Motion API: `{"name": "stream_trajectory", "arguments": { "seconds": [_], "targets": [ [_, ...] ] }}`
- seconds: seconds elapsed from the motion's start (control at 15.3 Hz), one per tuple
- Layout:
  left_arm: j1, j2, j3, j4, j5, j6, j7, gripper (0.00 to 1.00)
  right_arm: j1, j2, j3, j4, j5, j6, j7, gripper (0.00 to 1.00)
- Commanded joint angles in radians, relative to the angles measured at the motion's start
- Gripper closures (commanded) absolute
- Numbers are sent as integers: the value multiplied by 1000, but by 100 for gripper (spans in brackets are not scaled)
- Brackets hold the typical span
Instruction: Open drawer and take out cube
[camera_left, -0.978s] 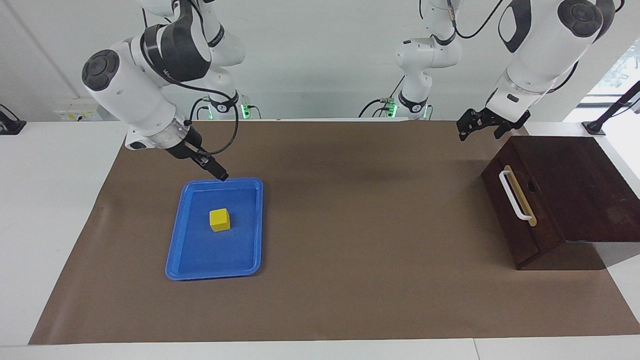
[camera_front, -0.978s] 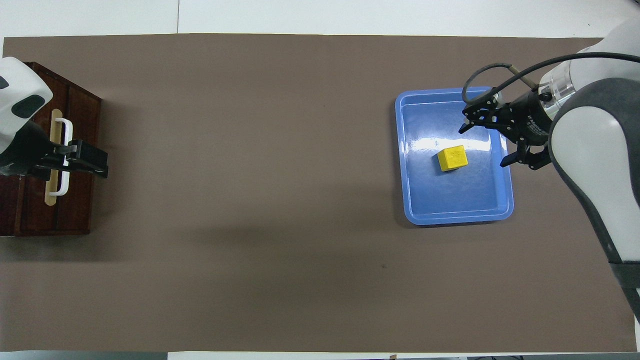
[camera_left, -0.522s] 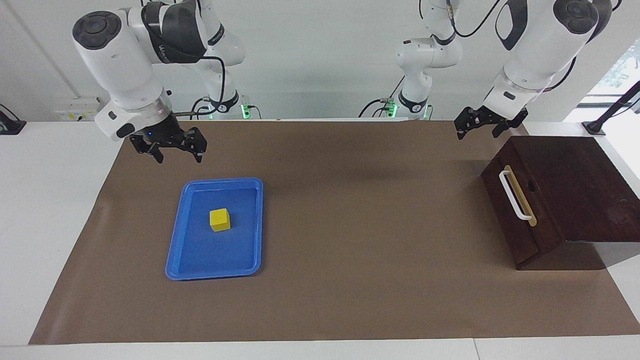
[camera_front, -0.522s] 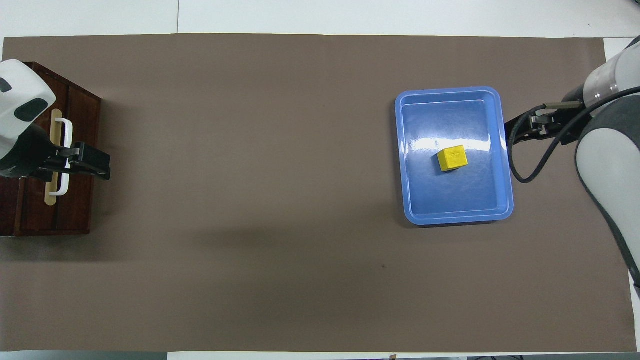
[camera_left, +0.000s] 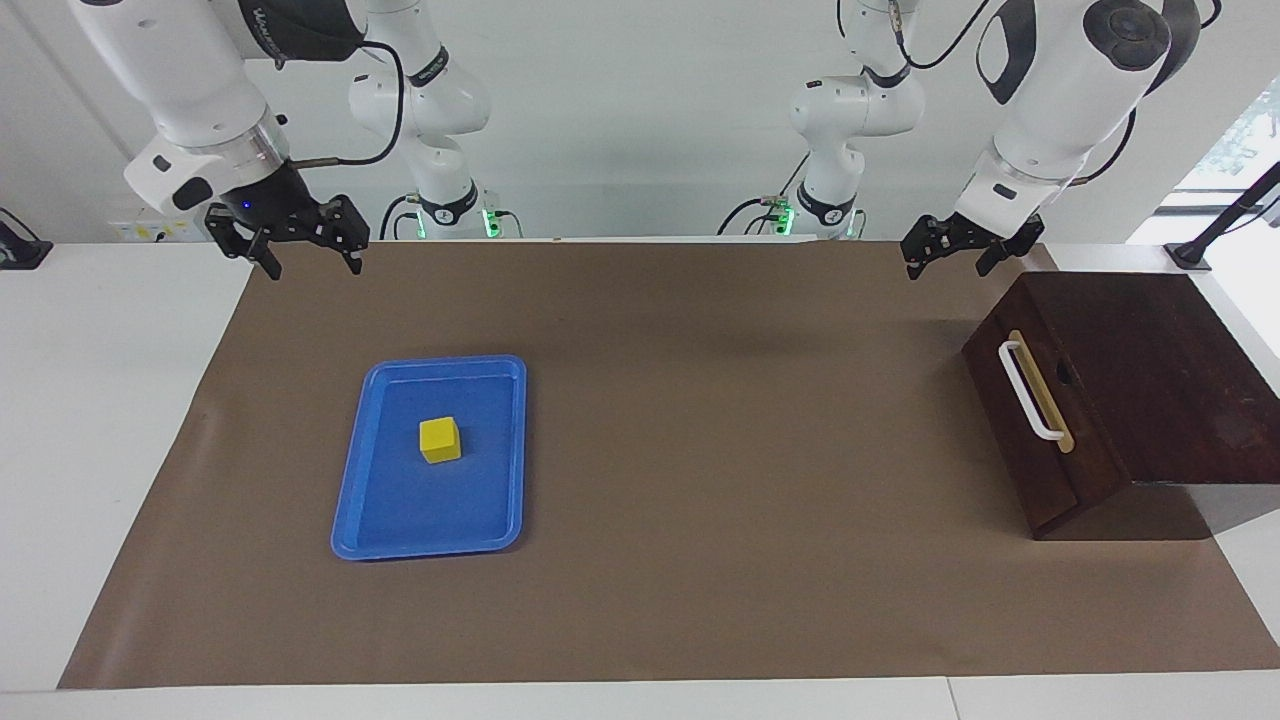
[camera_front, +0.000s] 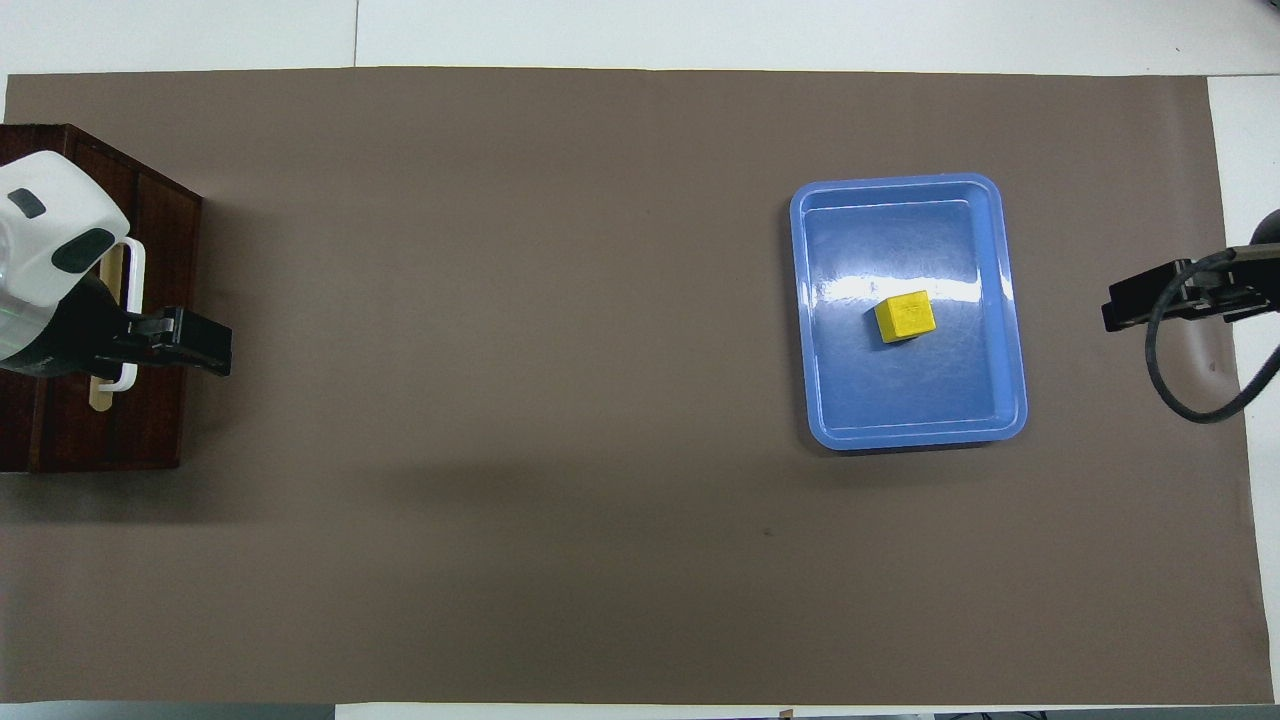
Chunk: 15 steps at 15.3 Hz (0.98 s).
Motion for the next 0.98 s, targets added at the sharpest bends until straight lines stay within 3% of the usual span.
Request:
{"name": "stream_trajectory", "arguments": {
  "seconds": [0.0,0.91],
  "targets": [
    [-10,-34,9,-40,-14,31,8,0,-41,-21,22,-91,-19,61,-15,0],
    [-18,-49,9,-12,-42,84,11,0,-43,-12,37,-56,-78,55,-1,0]
  ]
}}
